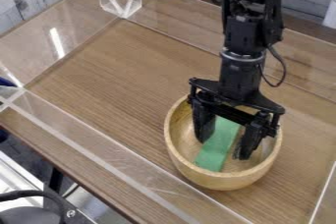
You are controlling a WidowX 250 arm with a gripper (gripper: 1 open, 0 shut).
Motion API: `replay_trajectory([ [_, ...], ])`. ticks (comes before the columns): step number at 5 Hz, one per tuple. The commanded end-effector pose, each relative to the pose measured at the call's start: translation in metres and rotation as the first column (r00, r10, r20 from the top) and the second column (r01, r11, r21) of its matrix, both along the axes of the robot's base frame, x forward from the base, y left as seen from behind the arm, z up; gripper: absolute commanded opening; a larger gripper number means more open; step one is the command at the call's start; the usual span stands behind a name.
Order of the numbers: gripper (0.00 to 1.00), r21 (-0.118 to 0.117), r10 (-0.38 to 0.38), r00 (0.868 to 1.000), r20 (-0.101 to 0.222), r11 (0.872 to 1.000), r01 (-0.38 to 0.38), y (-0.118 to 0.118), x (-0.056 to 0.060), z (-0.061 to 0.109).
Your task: Remove the green block from inside the brown bowl and put it on the table
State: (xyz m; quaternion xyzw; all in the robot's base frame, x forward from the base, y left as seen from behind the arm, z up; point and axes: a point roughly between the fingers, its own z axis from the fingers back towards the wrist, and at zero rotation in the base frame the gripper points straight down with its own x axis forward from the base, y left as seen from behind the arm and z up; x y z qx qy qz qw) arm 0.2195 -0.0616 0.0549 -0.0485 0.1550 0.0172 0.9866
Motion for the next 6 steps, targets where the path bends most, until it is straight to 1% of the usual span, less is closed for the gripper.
replay_trajectory([
  [1, 1.00, -0.010, -0.001, 0.999, 0.036, 1.000, 0.002, -0.001, 0.013, -0.001],
  [2, 1.00, -0.014, -0.005, 1.000, 0.029, 1.000, 0.006, -0.002, 0.015, -0.008],
  [3, 1.00, 0.017, -0.008, 0.998, 0.066, 1.000, 0.007, -0.001, 0.018, -0.007],
  [4, 1.00, 0.044, -0.011, 0.995, 0.095, 0.999, 0.007, 0.000, 0.021, -0.007],
  [6, 1.00, 0.059, -0.004, 0.998, 0.060, 0.998, 0.001, 0.012, 0.031, -0.025],
])
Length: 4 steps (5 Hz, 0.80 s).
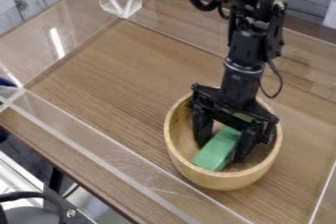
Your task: Remove the green block from inside the brown bowl and put it on the table
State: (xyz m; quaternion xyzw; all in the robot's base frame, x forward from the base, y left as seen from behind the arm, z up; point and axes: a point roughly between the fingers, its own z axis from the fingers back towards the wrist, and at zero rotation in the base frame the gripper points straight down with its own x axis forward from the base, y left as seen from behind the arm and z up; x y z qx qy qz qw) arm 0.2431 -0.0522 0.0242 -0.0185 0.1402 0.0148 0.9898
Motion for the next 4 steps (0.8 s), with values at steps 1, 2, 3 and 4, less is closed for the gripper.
replay_trajectory([
  [1, 1.00, -0.006, 0.002, 1.000, 0.001, 1.000, -0.002, 0.0043, 0.0067, 0.0008],
  [2, 1.00, -0.011, -0.007, 1.000, -0.029, 1.000, 0.007, 0.0064, 0.0062, -0.0027],
  [3, 0.00, -0.025, 0.001, 1.000, -0.004, 1.000, -0.001, 0.0067, 0.0068, -0.0037],
  [4, 0.00, -0.043, 0.006, 1.000, 0.028, 0.999, -0.005, 0.0074, 0.0066, 0.0011],
])
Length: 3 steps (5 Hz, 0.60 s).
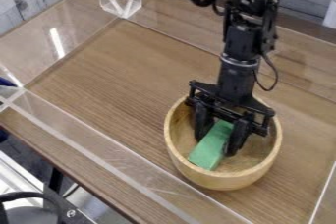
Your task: Remove the green block from inside the brown bowl and put it on the table
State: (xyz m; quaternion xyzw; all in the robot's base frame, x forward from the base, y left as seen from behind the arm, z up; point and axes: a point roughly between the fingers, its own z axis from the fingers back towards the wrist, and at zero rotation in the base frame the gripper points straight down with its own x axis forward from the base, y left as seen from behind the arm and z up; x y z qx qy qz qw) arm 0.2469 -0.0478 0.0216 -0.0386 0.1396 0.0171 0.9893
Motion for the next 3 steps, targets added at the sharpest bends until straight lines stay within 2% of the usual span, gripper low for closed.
replay_trajectory([
  [1, 0.00, 0.001, 0.009, 1.000, 0.021, 1.000, -0.009, 0.0067, 0.0037, 0.0061],
  [2, 0.00, 0.005, 0.022, 1.000, 0.013, 1.000, -0.022, 0.0099, 0.0045, 0.0084],
  [3, 0.00, -0.001, 0.023, 1.000, 0.019, 1.000, -0.023, 0.0098, 0.0039, 0.0133],
])
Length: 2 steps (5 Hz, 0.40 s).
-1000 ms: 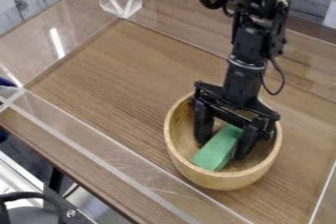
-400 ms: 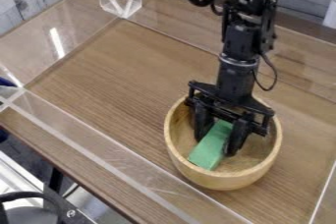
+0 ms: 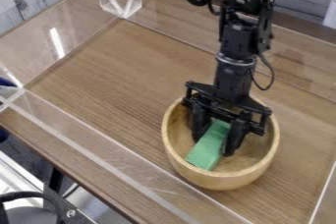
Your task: Remove the green block from inside the brown bowl and put it on the table
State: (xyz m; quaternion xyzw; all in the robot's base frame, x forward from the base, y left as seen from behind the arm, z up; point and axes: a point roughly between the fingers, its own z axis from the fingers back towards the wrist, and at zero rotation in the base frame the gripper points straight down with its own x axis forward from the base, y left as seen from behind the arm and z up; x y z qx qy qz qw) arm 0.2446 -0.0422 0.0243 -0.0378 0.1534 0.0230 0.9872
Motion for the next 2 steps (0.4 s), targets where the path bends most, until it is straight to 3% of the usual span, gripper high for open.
replay_trajectory([
  [1, 0.00, -0.008, 0.013, 0.999, 0.052, 1.000, -0.013, 0.0038, 0.0054, 0.0146],
  [2, 0.00, -0.002, 0.001, 0.999, 0.044, 1.000, -0.001, 0.0065, 0.0042, 0.0148],
])
